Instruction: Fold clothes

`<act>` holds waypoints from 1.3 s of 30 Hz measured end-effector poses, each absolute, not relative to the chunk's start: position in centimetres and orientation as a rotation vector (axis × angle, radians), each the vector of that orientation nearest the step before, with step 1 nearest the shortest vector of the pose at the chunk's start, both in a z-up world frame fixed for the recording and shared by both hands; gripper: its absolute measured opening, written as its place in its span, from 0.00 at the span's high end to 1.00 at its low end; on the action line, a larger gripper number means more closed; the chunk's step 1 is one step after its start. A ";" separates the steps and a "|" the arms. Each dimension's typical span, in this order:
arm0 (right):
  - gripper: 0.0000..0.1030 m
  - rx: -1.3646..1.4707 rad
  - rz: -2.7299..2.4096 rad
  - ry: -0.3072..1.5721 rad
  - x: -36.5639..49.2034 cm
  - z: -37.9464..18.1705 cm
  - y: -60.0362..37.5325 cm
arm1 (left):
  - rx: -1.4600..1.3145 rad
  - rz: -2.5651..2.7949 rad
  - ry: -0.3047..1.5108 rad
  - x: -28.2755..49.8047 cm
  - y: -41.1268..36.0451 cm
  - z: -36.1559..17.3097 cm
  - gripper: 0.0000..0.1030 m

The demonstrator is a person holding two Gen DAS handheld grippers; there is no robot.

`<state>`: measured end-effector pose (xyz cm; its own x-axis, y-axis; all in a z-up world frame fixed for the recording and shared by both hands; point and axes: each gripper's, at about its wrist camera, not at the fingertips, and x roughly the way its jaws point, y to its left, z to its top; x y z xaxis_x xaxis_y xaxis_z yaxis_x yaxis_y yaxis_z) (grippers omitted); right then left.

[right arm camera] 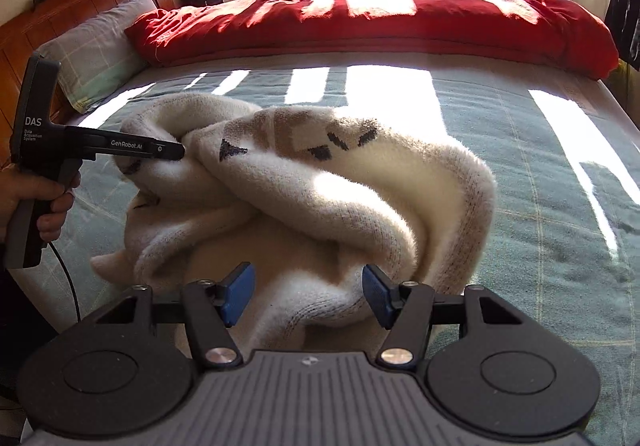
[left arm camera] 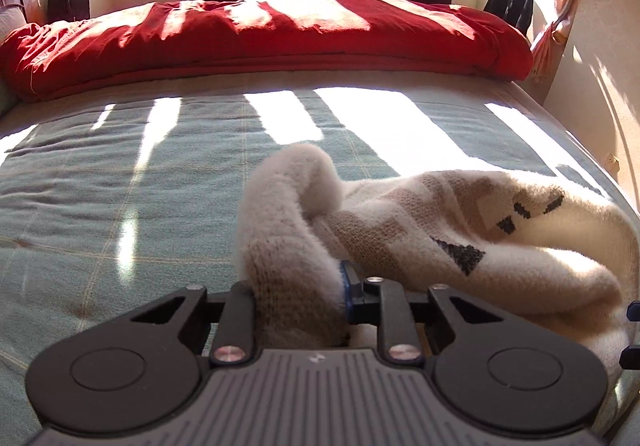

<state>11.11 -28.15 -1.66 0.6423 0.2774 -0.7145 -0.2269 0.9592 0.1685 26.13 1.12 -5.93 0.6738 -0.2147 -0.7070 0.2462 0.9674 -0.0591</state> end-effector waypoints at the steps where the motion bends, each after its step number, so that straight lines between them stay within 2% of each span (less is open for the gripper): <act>1: 0.38 0.066 0.289 0.814 11.1 -1.4 -28.3 | 0.054 -0.248 0.785 26.7 1.3 -5.6 0.79; 15: 0.38 0.142 0.253 0.743 12.5 -0.3 -30.7 | 0.176 -0.047 0.780 37.0 4.2 -5.3 0.82; 25: 0.37 0.173 0.210 0.796 14.4 -2.6 -31.7 | 0.203 0.126 0.881 43.0 7.5 -10.1 0.81; 29: 0.37 0.181 0.205 0.819 15.1 -3.4 -31.9 | 0.184 0.127 0.944 43.1 8.5 -12.5 0.76; 37: 0.35 0.221 0.222 0.810 15.7 -3.3 -31.9 | 0.205 0.038 0.945 40.3 8.8 -10.4 0.73; 39: 0.34 0.225 0.228 0.796 15.6 -2.8 -31.9 | 0.251 0.020 0.928 39.0 8.3 -9.3 0.64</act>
